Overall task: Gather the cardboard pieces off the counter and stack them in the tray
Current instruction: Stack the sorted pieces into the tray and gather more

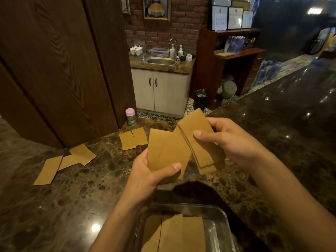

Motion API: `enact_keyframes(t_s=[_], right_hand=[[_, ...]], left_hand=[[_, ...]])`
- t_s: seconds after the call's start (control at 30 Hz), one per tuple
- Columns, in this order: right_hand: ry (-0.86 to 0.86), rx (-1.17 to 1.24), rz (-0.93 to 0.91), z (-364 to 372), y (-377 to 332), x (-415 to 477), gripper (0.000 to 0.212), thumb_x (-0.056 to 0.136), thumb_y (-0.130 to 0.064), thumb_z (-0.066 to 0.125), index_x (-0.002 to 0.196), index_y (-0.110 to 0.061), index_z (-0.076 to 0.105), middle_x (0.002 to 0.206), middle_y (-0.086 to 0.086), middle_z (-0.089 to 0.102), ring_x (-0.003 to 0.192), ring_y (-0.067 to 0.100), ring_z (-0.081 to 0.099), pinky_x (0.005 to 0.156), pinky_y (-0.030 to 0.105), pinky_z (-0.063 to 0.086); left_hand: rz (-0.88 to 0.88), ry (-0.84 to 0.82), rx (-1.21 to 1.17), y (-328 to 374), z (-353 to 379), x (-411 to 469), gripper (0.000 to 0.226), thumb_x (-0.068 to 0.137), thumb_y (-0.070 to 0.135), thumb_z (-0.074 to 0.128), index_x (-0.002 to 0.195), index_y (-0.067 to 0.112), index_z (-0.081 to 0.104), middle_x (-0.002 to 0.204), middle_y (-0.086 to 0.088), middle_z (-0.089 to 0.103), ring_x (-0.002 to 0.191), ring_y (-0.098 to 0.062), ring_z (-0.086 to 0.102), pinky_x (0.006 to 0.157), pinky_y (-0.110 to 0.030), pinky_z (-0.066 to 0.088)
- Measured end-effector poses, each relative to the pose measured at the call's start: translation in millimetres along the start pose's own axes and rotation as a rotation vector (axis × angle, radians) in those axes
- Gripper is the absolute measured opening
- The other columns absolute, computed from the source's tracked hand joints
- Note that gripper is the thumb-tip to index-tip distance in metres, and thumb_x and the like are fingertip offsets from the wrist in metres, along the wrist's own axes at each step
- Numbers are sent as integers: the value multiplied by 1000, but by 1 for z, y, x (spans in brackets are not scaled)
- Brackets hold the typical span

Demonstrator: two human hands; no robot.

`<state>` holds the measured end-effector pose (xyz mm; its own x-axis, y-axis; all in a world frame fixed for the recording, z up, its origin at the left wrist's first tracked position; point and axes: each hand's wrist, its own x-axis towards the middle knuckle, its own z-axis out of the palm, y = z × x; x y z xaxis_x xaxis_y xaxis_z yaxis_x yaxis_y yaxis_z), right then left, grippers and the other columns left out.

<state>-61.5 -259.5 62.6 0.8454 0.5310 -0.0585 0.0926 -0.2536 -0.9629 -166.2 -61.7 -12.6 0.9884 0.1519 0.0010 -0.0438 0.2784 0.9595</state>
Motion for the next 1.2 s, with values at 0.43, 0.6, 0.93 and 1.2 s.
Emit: enact_keyframes(t_s=[0.43,0.6,0.93,1.2], right_hand=[[89,267,29,69,46,-50,30,98,-22,63,126,-31,65,111,-7,79,100,13,76,78,31,63],[68,306,-13,25,39,-43,35,87,-23,66,121,-20,70,106,2,80,92,17,77,74,30,61],[-159,101,24,3,28,-16,34,92,-26,65,124,-15,70,116,9,79,107,29,76,94,46,60],[-30,237,-4,36,37,-9,31,98,-27,64,126,-15,68,117,15,76,108,37,73,95,54,59]], left_hand=[[148,249,-237,15,17,12,26,89,4,67,113,13,65,103,-7,79,98,-21,75,82,-32,62],[149,217,-97,15,9,16,34,87,5,73,118,16,65,104,-4,78,98,-21,75,76,-29,61],[97,28,109,17,10,15,30,87,10,75,114,17,65,100,-8,78,89,-30,76,65,-42,63],[51,-46,43,8,17,17,31,91,21,68,122,15,67,109,-11,76,101,-28,74,83,-44,60]])
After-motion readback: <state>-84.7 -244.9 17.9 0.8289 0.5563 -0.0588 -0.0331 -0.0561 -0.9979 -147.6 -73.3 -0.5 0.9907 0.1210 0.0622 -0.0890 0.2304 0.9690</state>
